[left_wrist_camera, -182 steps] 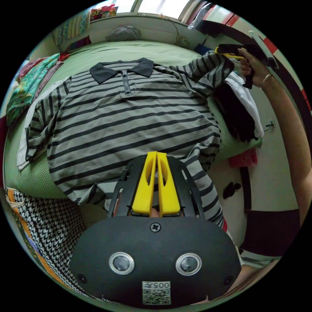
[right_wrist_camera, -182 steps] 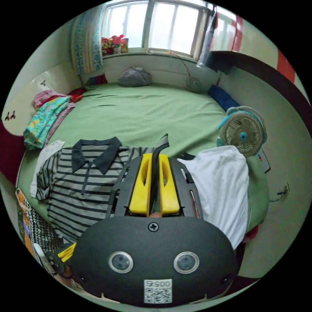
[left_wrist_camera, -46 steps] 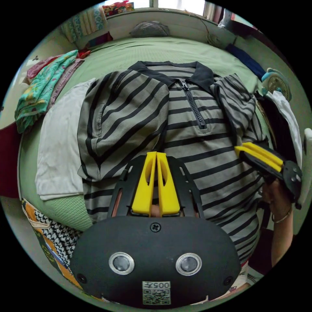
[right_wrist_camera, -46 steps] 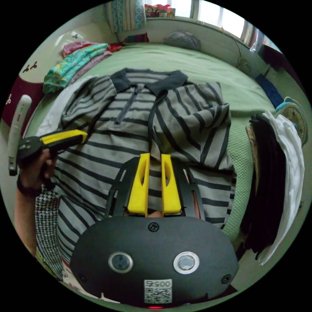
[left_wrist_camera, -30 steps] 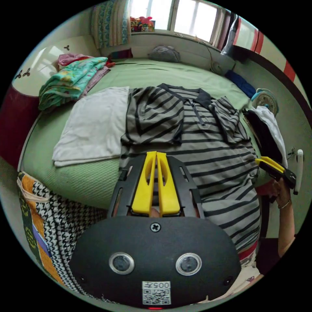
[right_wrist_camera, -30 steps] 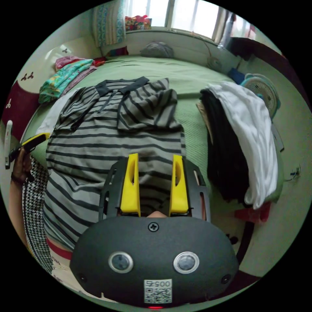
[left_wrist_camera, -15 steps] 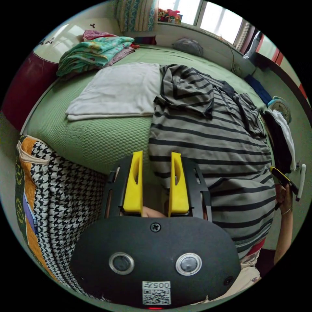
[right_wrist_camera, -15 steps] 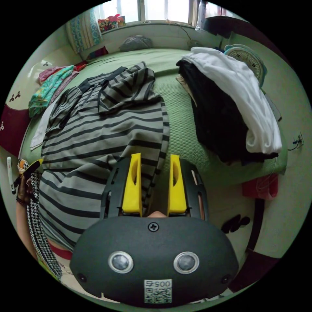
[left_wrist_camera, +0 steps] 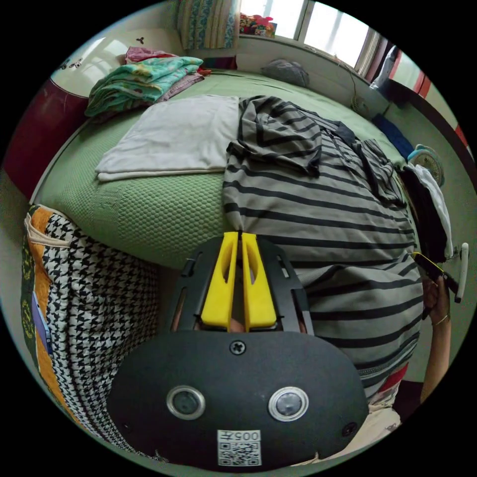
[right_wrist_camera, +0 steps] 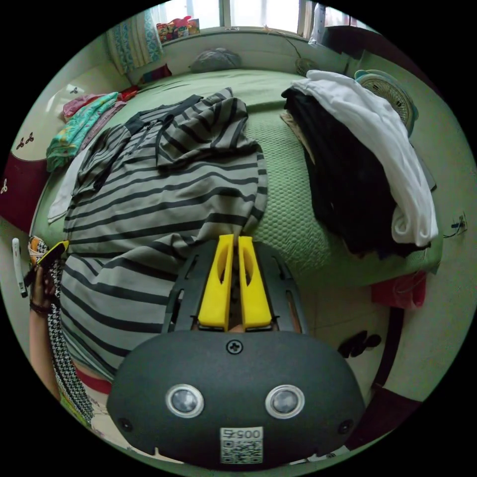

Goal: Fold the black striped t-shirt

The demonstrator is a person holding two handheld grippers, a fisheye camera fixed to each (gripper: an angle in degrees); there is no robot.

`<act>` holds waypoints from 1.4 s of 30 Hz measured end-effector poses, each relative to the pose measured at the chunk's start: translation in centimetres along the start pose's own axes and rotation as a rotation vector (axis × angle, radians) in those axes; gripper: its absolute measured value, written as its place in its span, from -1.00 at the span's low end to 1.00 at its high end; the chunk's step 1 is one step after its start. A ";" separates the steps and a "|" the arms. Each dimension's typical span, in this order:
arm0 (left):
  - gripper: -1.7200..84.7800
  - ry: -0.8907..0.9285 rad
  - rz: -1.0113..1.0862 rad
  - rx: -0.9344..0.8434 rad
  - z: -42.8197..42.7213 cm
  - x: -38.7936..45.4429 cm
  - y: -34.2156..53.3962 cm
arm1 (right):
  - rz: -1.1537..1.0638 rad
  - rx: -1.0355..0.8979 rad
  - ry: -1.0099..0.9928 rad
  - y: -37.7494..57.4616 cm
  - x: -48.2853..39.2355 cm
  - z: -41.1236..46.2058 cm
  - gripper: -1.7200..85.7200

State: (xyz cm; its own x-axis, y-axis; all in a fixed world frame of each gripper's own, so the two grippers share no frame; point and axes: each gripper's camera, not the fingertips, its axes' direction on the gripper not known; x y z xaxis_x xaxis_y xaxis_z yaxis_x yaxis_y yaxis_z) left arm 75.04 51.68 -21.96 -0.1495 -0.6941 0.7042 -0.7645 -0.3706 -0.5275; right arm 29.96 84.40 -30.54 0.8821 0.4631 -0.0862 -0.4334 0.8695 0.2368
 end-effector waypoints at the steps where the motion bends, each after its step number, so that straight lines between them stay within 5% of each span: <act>1: -0.93 -0.011 0.001 0.005 -0.5 -0.1 0.0 | 0.000 0.007 -0.006 0.0 0.1 -0.3 -0.99; 11: -0.94 -0.046 0.091 0.266 -8.3 -0.5 -8.6 | -0.010 0.276 0.056 -6.8 0.8 -6.7 -1.00; 19: -0.88 0.007 0.020 0.130 -4.9 -0.5 -16.5 | -0.007 0.249 0.172 -15.7 -1.2 -3.6 -0.97; 27: -0.78 -0.207 -0.031 0.132 -5.0 -3.4 -11.0 | -0.005 0.171 0.094 -8.7 1.6 -3.7 -0.81; 35: -0.80 0.011 -0.077 0.007 -3.3 -6.3 -5.3 | 0.028 0.040 0.053 -3.6 2.7 -1.4 -0.75; 42: -0.79 -0.008 0.043 -0.121 0.2 -2.4 -1.7 | -0.055 -0.012 0.123 -2.2 0.8 1.1 -0.74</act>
State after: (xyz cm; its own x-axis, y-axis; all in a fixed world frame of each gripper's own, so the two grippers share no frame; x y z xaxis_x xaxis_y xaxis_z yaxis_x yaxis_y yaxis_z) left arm 76.82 53.91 -22.84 -0.1791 -0.7124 0.6785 -0.8278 -0.2635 -0.4953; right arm 31.85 82.72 -30.10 0.8753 0.4320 -0.2172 -0.3882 0.8957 0.2169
